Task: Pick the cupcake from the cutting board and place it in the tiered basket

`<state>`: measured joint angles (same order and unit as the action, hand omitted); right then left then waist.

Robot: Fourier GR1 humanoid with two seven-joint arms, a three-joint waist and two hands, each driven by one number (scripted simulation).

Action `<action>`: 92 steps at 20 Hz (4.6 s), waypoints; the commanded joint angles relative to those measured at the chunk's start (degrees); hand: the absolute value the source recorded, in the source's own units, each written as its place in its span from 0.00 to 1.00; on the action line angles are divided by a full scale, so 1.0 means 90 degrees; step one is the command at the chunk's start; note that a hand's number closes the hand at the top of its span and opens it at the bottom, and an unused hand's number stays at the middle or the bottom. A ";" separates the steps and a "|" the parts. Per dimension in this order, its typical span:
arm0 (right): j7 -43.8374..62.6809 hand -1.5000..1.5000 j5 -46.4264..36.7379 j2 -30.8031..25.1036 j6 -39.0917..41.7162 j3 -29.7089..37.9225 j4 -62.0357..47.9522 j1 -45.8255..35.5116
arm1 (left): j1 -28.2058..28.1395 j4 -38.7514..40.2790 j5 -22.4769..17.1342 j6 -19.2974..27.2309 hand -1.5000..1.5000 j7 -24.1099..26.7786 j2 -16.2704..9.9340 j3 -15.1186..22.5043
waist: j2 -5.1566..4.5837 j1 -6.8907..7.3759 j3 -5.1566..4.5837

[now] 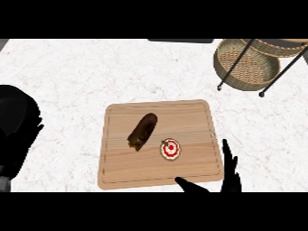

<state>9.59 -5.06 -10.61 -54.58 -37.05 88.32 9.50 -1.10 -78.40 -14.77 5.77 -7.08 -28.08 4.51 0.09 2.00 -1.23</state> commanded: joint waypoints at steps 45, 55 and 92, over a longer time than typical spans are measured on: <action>0.5951 0.00 -0.2749 0.1172 0.2386 0.0080 0.1116 -0.0902 | -0.0465 0.0019 0.0574 -0.0769 0.50 0.0127 0.0430 -0.1033 | -0.0008 -0.0204 0.0137; 0.5711 0.00 -0.2033 0.1178 0.2097 0.0222 0.0173 -0.1660 | -0.0114 -0.0134 0.0811 -0.0884 0.50 -0.0275 0.0748 -0.1186 | -0.0009 -0.0206 0.0137; 0.8198 1.00 -0.4128 0.1176 0.4283 -0.1667 -0.1903 -0.7625 | 0.0239 0.0438 0.1312 -0.1025 0.50 -0.0192 0.1109 -0.1292 | 0.0060 -0.0149 0.0116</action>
<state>68.33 -39.53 -0.59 -22.68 -52.63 69.11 -50.11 -0.40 -76.90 -3.62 -4.68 -8.40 -19.11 -7.19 0.49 2.12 -0.11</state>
